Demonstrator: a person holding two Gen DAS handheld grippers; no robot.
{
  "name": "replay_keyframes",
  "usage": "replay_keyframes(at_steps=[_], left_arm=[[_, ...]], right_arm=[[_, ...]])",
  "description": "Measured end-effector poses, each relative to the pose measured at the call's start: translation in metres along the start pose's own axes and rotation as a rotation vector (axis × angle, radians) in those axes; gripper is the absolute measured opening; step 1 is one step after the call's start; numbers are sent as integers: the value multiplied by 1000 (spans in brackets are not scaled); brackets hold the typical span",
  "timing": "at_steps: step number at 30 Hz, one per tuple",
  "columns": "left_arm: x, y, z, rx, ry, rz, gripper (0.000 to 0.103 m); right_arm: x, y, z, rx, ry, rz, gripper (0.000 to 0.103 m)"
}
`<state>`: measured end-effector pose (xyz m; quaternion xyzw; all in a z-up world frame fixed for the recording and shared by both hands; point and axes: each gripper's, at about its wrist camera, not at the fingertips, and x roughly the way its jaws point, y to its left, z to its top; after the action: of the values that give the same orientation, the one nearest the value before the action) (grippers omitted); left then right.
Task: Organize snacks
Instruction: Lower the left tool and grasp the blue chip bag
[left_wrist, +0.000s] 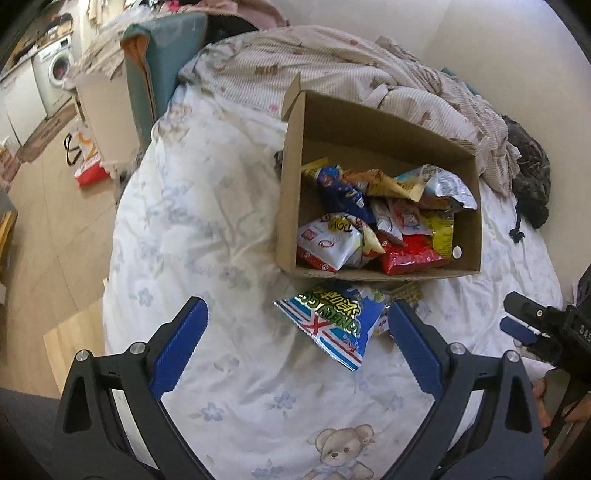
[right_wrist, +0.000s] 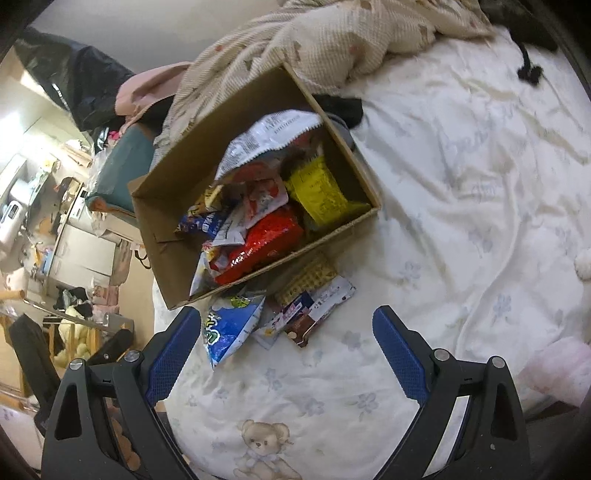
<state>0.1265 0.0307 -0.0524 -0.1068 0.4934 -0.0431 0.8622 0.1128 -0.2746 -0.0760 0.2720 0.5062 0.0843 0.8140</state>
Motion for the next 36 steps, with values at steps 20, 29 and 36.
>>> replay_keyframes(at_steps=[20, 29, 36], left_arm=[[136, -77, 7, 277, 314, 17, 97], [156, -80, -9, 302, 405, 42, 97], [136, -90, -19, 358, 355, 51, 61]], right_arm=[[17, -11, 6, 46, 56, -7, 97], [15, -7, 7, 35, 53, -8, 97], [12, -9, 6, 37, 42, -18, 97]])
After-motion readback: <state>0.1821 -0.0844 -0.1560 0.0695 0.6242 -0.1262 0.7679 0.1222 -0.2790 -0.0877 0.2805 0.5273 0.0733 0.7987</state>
